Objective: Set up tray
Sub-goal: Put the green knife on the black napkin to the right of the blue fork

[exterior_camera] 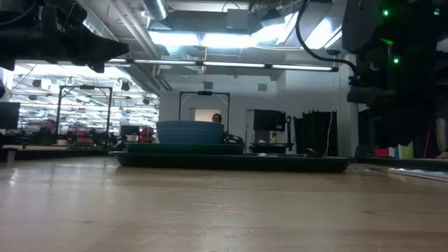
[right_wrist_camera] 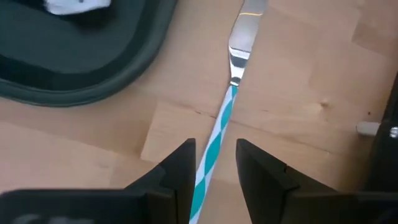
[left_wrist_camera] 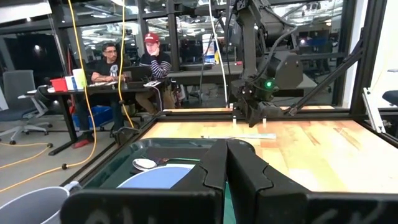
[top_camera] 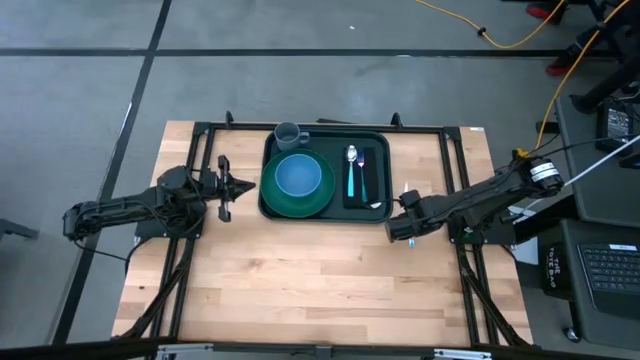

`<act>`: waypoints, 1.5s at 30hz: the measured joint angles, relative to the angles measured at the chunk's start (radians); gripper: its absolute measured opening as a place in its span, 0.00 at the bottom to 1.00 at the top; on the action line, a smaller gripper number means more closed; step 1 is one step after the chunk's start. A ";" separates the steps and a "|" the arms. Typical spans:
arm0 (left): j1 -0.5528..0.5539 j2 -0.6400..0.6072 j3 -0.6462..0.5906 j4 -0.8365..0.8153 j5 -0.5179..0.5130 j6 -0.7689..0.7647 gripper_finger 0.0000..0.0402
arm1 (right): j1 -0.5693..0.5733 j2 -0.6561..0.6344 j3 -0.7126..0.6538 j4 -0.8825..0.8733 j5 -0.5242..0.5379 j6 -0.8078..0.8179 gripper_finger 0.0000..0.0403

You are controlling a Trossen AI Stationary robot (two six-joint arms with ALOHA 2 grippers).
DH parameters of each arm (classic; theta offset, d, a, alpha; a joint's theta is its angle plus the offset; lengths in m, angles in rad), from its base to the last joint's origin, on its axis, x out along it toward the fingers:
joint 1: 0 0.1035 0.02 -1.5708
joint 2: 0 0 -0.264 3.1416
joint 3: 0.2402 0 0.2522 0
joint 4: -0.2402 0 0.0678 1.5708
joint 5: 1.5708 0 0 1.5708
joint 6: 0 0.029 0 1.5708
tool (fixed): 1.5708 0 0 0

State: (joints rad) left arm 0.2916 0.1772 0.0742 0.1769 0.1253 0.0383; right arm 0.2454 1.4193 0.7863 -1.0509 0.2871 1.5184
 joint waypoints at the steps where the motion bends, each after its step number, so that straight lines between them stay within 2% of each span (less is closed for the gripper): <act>1: 0.000 0.000 0.000 -0.002 0.000 0.000 0.01 | 0.000 0.000 -0.013 0.012 0.000 0.006 0.30; 5: 0.000 0.000 0.000 -0.008 0.007 0.000 0.01 | 0.000 0.001 -0.089 0.105 0.005 0.047 0.30; 9: 0.000 0.000 0.000 -0.013 0.015 0.000 0.01 | 0.000 0.001 -0.152 0.190 0.079 0.070 0.30; 11: 0.000 0.000 0.000 -0.014 0.015 -0.001 0.01 | 0.000 0.000 -0.166 0.221 0.082 0.056 0.30; 14: 0.000 0.000 0.000 -0.017 0.015 0.000 0.00 | 0.000 0.000 -0.181 0.216 0.051 0.052 0.30; 32: 0.000 0.000 0.000 -0.020 0.015 0.000 0.01 | 0.001 -0.003 -0.238 0.285 0.057 0.077 0.29; 35: 0.000 0.000 0.000 -0.020 0.015 -0.001 0.01 | 0.000 -0.002 -0.238 0.286 0.056 0.090 0.25; 43: 0.000 0.000 0.000 -0.024 0.015 -0.001 0.01 | 0.000 -0.002 -0.239 0.295 0.063 0.131 0.08; 45: 0.000 0.000 0.000 -0.024 0.015 -0.001 0.01 | 0.000 -0.001 -0.240 0.296 0.071 0.133 0.07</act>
State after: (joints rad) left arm 0.2913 0.1772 0.0742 0.1528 0.1402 0.0372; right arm 0.2455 1.4182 0.5464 -0.7546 0.3576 1.6513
